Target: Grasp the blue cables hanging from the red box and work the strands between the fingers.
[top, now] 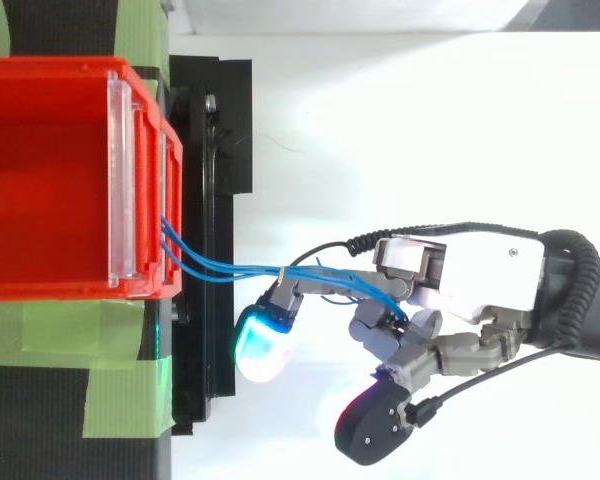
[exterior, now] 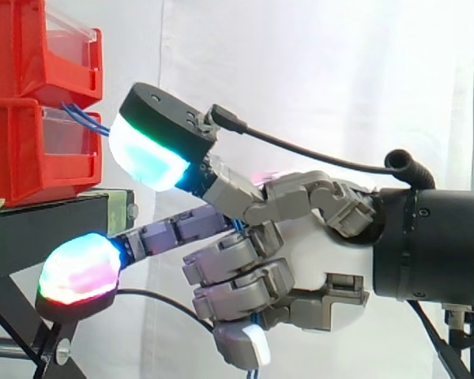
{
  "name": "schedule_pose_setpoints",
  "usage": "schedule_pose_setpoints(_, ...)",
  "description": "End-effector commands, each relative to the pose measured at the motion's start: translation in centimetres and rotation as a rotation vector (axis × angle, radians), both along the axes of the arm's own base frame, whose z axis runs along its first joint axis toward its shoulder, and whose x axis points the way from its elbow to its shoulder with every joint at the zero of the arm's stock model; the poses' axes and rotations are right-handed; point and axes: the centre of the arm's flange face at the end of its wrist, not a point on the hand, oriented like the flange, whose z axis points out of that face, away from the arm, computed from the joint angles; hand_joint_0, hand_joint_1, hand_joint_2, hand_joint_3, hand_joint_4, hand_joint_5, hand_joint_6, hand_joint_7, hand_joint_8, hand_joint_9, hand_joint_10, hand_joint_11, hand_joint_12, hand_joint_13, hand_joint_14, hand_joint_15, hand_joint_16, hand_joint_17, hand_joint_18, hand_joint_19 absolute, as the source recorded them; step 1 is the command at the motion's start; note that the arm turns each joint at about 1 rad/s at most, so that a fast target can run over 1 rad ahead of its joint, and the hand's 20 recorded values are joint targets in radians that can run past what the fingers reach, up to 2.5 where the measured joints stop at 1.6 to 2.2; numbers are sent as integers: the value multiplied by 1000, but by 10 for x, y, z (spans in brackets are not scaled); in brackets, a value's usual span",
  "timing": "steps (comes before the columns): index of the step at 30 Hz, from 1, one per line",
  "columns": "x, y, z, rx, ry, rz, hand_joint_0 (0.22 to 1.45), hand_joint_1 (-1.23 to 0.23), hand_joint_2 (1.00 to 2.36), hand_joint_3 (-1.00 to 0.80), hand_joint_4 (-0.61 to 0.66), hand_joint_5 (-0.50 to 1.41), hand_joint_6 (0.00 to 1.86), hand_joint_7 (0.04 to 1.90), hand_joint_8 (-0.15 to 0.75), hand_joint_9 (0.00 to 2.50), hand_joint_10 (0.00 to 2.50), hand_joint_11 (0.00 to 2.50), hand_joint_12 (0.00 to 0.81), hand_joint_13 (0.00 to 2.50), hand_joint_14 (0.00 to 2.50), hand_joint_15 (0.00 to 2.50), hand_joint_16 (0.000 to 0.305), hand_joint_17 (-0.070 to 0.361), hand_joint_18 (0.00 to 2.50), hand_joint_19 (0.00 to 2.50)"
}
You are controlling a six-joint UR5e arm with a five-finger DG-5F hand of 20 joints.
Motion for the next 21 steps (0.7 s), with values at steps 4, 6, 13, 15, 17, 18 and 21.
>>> schedule_pose_setpoints(4, 15, -4, 20, 17, -3, -15, 778, -560, 1001, -976, 244, 92, 12, 1230, 545, 1326, 2500, 2500, 672, 1690, 2500, 1934, 201, 151, 1950, 713)
schedule_pose_setpoints(6, 24, -7, 32, 38, 29, -23, 778, -560, 1001, -975, 244, 92, 12, 1234, 545, 1326, 2500, 2500, 672, 1690, 2500, 1934, 201, 151, 1950, 713)
schedule_pose_setpoints(13, 27, -15, 50, 117, 144, -42, 778, -560, 1001, -975, 238, 94, 10, 1232, 545, 1326, 2500, 2500, 672, 1690, 2500, 1934, 201, 151, 1950, 713)
schedule_pose_setpoints(15, 28, -15, 51, 122, 138, -42, 778, -560, 1001, -976, 238, 93, 10, 1236, 545, 1326, 2500, 2500, 672, 1690, 2500, 1934, 201, 151, 1950, 713)
schedule_pose_setpoints(17, 30, -17, 54, 125, 129, -44, 778, -560, 1000, -978, 238, 93, 11, 1236, 545, 1326, 2500, 2500, 672, 1690, 2500, 1934, 201, 151, 1950, 713)
schedule_pose_setpoints(18, 30, -17, 54, 125, 129, -44, 778, -560, 1002, -981, 244, 93, 11, 1235, 545, 1326, 2500, 2500, 672, 1690, 2500, 1934, 201, 151, 1950, 713)
schedule_pose_setpoints(21, 29, -17, 63, 122, 117, -43, 778, -560, 1001, -979, 237, 93, 11, 1234, 545, 1326, 2500, 2500, 672, 1690, 2500, 1934, 201, 151, 1950, 713)
